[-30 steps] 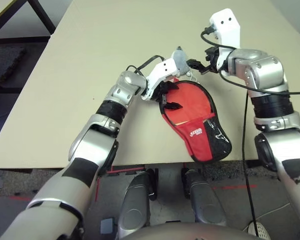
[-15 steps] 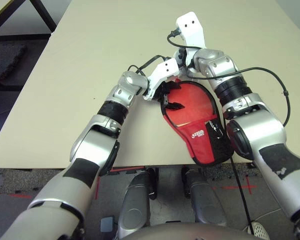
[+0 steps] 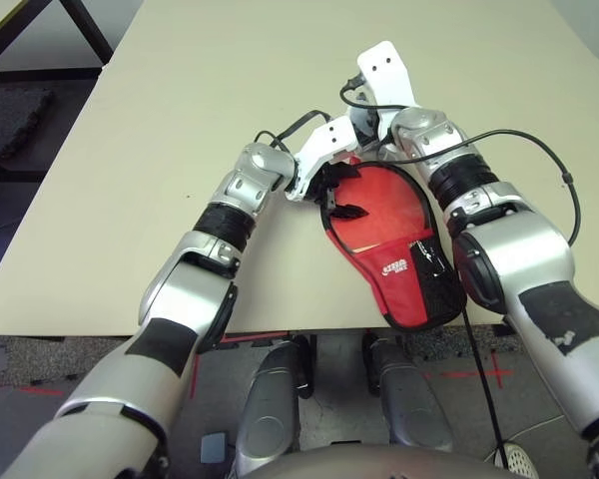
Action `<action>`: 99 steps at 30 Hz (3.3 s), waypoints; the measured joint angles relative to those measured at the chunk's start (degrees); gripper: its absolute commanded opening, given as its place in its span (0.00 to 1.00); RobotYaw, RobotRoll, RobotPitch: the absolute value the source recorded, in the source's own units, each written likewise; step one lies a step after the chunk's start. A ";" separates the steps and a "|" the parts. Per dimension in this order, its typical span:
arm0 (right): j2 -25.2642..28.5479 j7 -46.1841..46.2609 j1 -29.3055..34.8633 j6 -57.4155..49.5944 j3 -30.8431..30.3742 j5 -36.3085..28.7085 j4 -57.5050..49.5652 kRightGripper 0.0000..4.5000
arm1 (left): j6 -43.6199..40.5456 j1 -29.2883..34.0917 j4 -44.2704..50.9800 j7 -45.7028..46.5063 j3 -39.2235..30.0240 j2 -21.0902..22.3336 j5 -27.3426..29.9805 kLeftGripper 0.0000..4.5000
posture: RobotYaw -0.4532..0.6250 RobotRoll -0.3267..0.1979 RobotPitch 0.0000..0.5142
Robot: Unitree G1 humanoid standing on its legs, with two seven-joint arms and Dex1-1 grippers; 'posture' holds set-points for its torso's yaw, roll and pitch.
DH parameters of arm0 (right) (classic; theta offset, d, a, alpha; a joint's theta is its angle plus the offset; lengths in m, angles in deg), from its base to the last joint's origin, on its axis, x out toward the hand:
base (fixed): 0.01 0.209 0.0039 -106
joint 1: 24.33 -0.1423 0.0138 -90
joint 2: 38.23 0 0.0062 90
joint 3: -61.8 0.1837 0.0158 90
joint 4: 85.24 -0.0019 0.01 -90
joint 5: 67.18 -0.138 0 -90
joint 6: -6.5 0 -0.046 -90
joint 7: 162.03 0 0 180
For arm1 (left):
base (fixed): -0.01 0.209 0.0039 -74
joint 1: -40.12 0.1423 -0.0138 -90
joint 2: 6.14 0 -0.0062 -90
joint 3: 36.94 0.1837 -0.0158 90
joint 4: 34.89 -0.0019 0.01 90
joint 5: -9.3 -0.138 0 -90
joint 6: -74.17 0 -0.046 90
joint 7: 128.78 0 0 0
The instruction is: Store the ping-pong paddle in its case and zip it.
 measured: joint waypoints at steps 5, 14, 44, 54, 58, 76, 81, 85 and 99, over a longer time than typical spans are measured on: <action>-0.06 0.42 0.00 -0.04 0.73 0.01 0.55 0.29 | 0.06 0.00 -0.01 0.29 -0.01 -0.03 0.01 1.00 | 0.37 0.62 0.43; 1.86 2.81 0.01 1.65 1.07 1.35 1.10 0.00 | 0.07 0.00 -0.02 0.33 0.04 -0.06 0.01 1.00 | 0.35 0.62 0.43; 51.28 -40.31 38.75 -49.68 -12.18 -0.02 -86.96 0.00 | 2.52 -0.96 -3.22 0.86 0.18 -2.00 -0.07 1.00 | 0.26 0.62 0.45; 69.72 -50.56 47.87 -51.39 -10.88 -13.77 -105.43 0.00 | 4.34 -1.88 -5.42 0.13 0.45 -3.20 -0.06 1.00 | 0.24 0.62 0.45; 71.73 -50.48 51.89 -50.90 -9.09 -16.82 -107.57 0.00 | 4.62 -2.18 -6.47 0.34 0.37 -3.18 -0.15 1.00 | 0.24 0.62 0.46; 66.66 -43.05 46.02 -47.13 -11.63 -15.95 -99.36 0.00 | 8.08 -4.28 -8.10 -0.34 1.40 -3.12 -2.01 1.00 | 0.25 0.62 0.48; 64.94 -42.24 44.56 -47.04 -12.89 -15.69 -98.20 0.00 | 14.56 -6.24 -9.11 -0.36 3.13 -3.44 -4.71 1.00 | 0.25 0.62 0.47; 64.29 -41.78 44.14 -47.06 -13.13 -15.58 -97.70 0.00 | 19.46 -6.58 -9.06 -1.66 4.19 -4.22 -5.14 1.00 | 0.25 0.62 0.48; 63.27 -40.77 43.91 -47.04 -13.15 -15.58 -97.01 0.00 | 19.38 -11.95 -15.20 -9.66 6.71 -7.42 -7.01 1.00 | 0.23 0.62 0.47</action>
